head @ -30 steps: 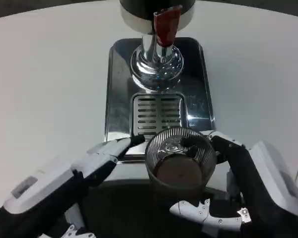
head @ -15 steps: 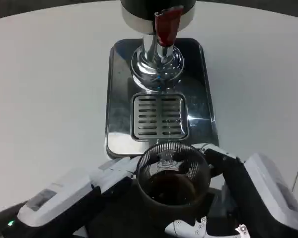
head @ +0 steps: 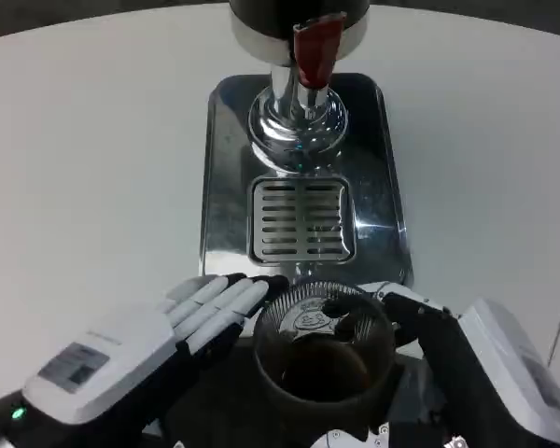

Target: Grasp the cup under the faucet to collect the drink, then remove the cup.

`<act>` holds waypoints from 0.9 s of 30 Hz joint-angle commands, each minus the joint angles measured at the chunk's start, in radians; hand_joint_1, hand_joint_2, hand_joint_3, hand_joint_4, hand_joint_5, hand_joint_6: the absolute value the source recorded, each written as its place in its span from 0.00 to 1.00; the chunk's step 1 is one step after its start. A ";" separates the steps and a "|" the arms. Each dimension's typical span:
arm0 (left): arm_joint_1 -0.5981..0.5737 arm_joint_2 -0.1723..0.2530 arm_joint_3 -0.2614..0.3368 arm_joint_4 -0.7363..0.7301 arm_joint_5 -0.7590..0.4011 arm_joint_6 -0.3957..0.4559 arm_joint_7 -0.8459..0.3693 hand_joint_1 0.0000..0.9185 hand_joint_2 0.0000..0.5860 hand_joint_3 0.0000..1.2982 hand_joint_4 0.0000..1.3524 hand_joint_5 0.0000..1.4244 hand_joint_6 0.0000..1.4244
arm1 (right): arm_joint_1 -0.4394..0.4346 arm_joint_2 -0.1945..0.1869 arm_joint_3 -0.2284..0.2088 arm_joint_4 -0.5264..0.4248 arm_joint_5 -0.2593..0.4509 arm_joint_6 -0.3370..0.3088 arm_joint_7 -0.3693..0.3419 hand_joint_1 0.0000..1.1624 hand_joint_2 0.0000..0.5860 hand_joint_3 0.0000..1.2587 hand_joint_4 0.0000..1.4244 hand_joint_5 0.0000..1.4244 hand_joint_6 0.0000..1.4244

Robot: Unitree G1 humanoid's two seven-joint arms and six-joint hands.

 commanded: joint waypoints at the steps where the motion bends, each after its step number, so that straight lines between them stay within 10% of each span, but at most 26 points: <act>1: -0.034 0.048 -0.003 0.036 0.066 -0.059 0.034 0.00 0.09 0.00 0.00 0.00 0.00 | 0.002 -0.008 -0.012 -0.031 0.012 -0.047 0.010 0.83 0.27 0.80 0.86 0.85 0.95; 27: -0.091 0.092 -0.047 0.040 0.212 -0.016 0.081 0.00 0.07 0.00 0.00 0.00 0.00 | -0.022 -0.017 -0.050 -0.026 0.041 -0.054 0.037 0.83 0.27 0.80 0.86 0.85 0.95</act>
